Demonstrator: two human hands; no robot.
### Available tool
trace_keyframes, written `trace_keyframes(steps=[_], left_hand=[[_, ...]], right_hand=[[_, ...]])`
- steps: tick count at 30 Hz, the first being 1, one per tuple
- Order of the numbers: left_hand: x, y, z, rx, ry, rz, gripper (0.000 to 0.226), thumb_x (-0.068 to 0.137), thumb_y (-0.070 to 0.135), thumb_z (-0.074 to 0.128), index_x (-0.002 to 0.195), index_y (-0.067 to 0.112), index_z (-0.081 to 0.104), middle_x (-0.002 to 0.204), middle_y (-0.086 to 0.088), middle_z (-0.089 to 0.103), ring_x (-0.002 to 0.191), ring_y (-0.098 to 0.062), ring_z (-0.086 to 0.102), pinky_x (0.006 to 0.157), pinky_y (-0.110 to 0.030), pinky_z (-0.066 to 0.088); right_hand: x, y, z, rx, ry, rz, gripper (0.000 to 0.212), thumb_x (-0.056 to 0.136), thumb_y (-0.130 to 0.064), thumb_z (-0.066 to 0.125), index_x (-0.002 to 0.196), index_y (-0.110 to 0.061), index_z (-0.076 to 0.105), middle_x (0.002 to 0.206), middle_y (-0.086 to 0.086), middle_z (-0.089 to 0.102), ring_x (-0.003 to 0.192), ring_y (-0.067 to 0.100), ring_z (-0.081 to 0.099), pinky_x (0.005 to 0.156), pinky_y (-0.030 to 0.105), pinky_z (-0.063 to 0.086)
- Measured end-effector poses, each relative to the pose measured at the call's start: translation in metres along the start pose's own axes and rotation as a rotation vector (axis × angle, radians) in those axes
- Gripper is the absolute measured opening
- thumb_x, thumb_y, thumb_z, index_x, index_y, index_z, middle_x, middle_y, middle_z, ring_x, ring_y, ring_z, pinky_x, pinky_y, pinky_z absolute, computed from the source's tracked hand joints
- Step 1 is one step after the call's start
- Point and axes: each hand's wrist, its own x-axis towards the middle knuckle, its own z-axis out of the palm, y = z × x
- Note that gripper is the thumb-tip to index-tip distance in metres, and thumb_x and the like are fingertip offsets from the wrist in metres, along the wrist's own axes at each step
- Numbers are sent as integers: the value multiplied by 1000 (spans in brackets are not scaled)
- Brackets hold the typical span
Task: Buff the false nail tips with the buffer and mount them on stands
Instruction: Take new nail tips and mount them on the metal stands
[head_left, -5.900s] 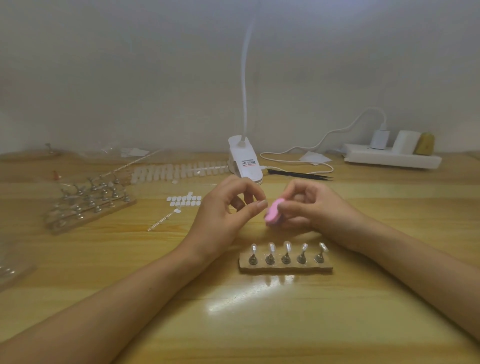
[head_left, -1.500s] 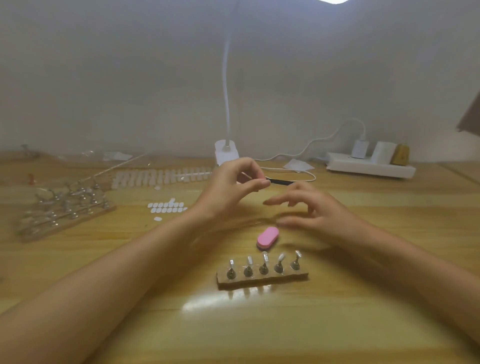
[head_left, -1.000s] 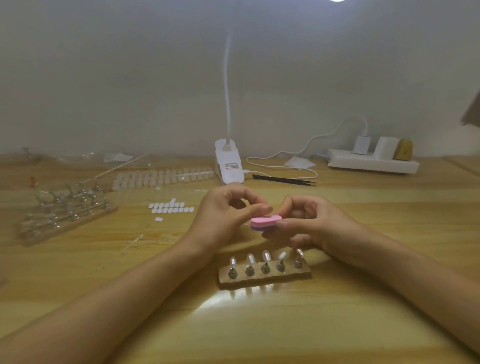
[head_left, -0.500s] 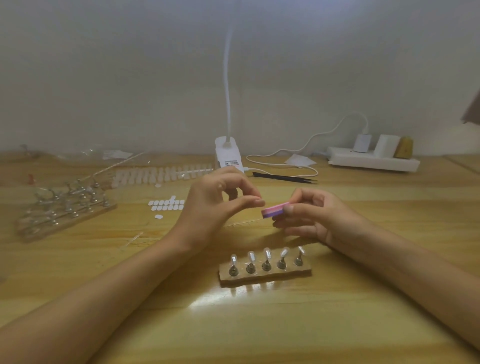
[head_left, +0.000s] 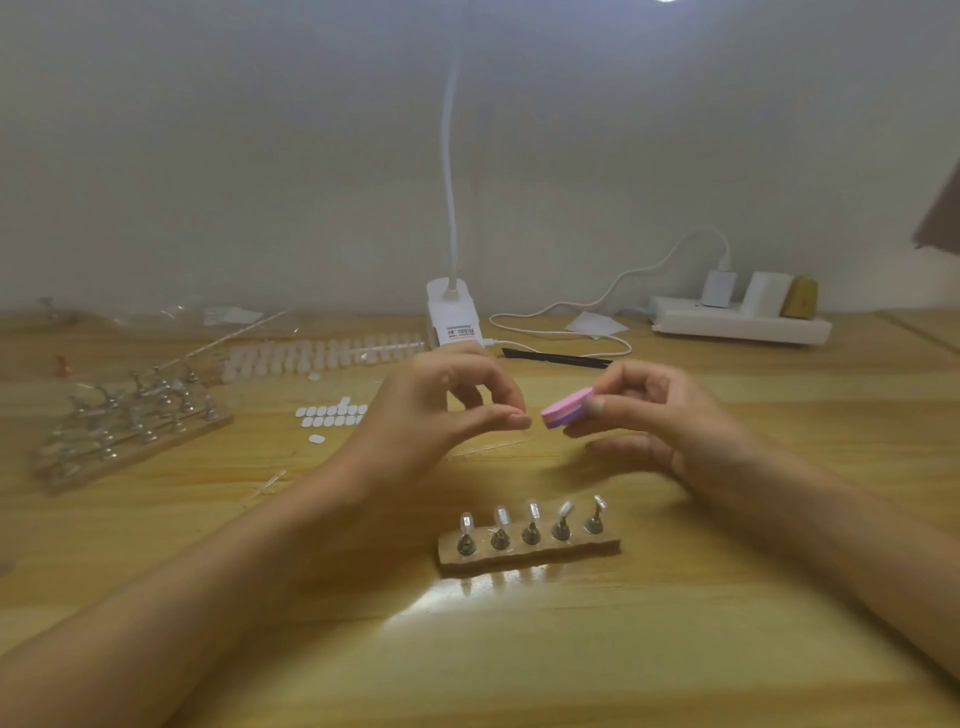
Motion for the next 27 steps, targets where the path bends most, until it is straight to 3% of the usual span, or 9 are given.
trace_keyframes(steps=[3, 5, 7, 9, 12, 18, 22, 25, 27], left_hand=[[0, 2, 2, -75, -29, -175, 11, 81, 27, 75, 74, 25, 67, 92, 7, 73, 63, -2, 62, 53, -12, 41], [0, 6, 7, -131, -76, -231, 14, 86, 23, 73, 75, 25, 65, 89, 5, 74, 58, -4, 61, 47, -15, 38], [1, 13, 9, -199, -81, -234, 12, 86, 22, 74, 77, 22, 66, 83, 5, 74, 54, -5, 57, 45, -14, 37], [1, 19, 11, -258, -80, -239, 13, 84, 25, 76, 86, 19, 64, 79, 3, 74, 52, -6, 54, 45, -14, 37], [1, 27, 14, -326, -55, -233, 31, 77, 23, 80, 97, 16, 57, 71, 3, 71, 51, -3, 54, 46, -12, 37], [-3, 38, 20, -372, -73, -214, 53, 70, 35, 77, 116, 23, 55, 71, 8, 71, 57, 4, 59, 52, -4, 39], [-14, 35, 22, -4, -180, -188, 84, 58, 58, 79, 130, 44, 39, 94, 22, 70, 79, 7, 59, 69, -15, 45], [-22, 34, 32, 127, -244, -162, 87, 60, 51, 81, 132, 50, 33, 92, 26, 68, 86, 15, 54, 81, -24, 47], [-24, 33, 38, 166, -226, -137, 83, 66, 43, 83, 133, 46, 34, 87, 24, 68, 83, 20, 51, 81, -25, 47]], right_hand=[[0, -6, -5, -685, 37, -96, 16, 74, -25, 84, 85, -27, 72, 93, -8, 73, 82, 7, 61, 70, 20, 49], [-3, -17, -6, -849, 76, -233, 30, 69, -34, 84, 98, -36, 73, 101, -13, 64, 79, 4, 52, 70, 13, 43], [-10, -30, -3, -726, 7, -420, 40, 70, -36, 80, 109, -30, 72, 103, -8, 63, 80, 6, 58, 68, 13, 46], [-20, -36, 6, -667, -92, -563, 37, 73, -27, 80, 108, -18, 73, 97, -5, 66, 82, 12, 67, 67, 19, 53], [-31, -40, 16, -736, -32, -644, 28, 75, -17, 80, 101, -12, 75, 89, -4, 71, 83, 12, 71, 66, 23, 58], [-47, -41, 13, -685, 59, -614, 26, 76, -33, 77, 95, -17, 77, 84, -11, 74, 82, 7, 72, 56, 24, 58], [-55, -22, 2, -594, 100, -469, 22, 73, -41, 75, 92, -31, 79, 91, -12, 76, 87, 13, 72, 61, 38, 60], [-62, -2, 4, -475, 51, -370, 19, 75, -35, 77, 94, -36, 80, 99, -6, 74, 85, 14, 70, 55, 34, 60], [-61, 5, 6, -461, 28, -356, 18, 77, -33, 75, 94, -35, 80, 100, -4, 73, 85, 17, 69, 53, 30, 57]])
